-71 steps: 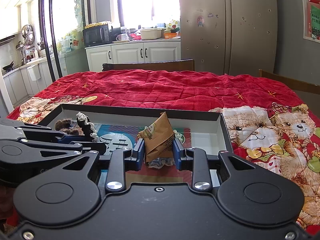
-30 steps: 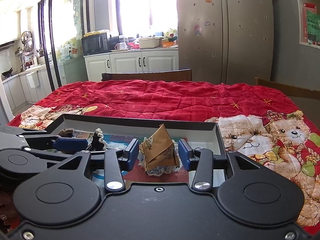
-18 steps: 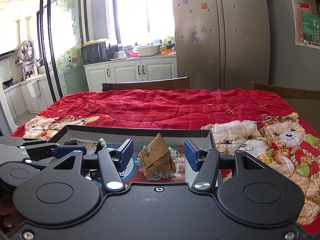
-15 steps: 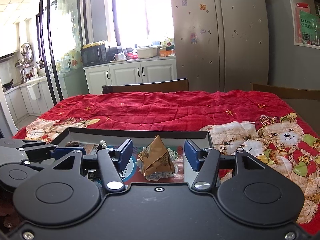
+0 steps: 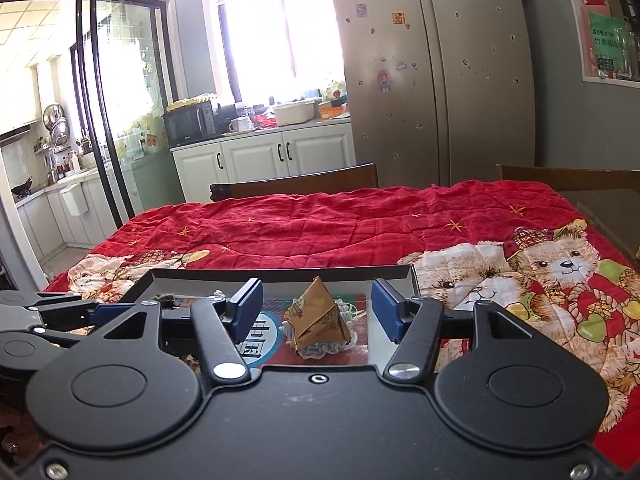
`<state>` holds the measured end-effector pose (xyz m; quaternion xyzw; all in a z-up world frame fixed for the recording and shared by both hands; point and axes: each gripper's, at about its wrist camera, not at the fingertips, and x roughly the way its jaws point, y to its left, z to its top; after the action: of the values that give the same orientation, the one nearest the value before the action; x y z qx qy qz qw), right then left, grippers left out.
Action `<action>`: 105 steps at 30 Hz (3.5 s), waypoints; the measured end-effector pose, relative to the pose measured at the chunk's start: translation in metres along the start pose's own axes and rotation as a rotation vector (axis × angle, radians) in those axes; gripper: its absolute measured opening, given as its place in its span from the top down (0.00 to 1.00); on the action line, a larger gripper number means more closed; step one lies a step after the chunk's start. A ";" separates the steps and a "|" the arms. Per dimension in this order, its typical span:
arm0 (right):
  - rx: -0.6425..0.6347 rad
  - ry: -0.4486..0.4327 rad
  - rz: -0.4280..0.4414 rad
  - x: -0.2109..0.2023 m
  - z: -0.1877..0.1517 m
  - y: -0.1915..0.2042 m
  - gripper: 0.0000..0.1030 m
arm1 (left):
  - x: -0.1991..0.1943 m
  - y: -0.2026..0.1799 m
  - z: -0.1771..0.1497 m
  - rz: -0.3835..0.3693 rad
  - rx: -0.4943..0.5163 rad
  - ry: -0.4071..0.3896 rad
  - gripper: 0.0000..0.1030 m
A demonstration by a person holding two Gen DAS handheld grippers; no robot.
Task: Organize objects
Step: 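Withdraw both tools from the box toward the remaining items beside it, then grasp the cream crocheted scrunchie with the left tool while the right tool grasps a tan paper triangle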
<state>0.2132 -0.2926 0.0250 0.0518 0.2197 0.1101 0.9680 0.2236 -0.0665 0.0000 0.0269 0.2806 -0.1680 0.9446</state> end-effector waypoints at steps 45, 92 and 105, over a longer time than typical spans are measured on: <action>-0.129 -0.021 0.076 -0.111 -0.032 0.036 0.43 | -0.117 0.007 -0.056 0.017 0.025 -0.062 0.27; -0.270 0.224 0.291 -0.089 -0.129 0.096 0.54 | -0.097 0.011 -0.124 -0.032 0.006 0.095 0.63; -0.263 0.225 0.299 -0.089 -0.130 0.095 0.58 | -0.101 0.010 -0.123 -0.057 0.016 0.099 0.83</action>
<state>0.0600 -0.2144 -0.0405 -0.0557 0.2999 0.2849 0.9087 0.0831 -0.0090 -0.0490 0.0346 0.3262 -0.1956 0.9242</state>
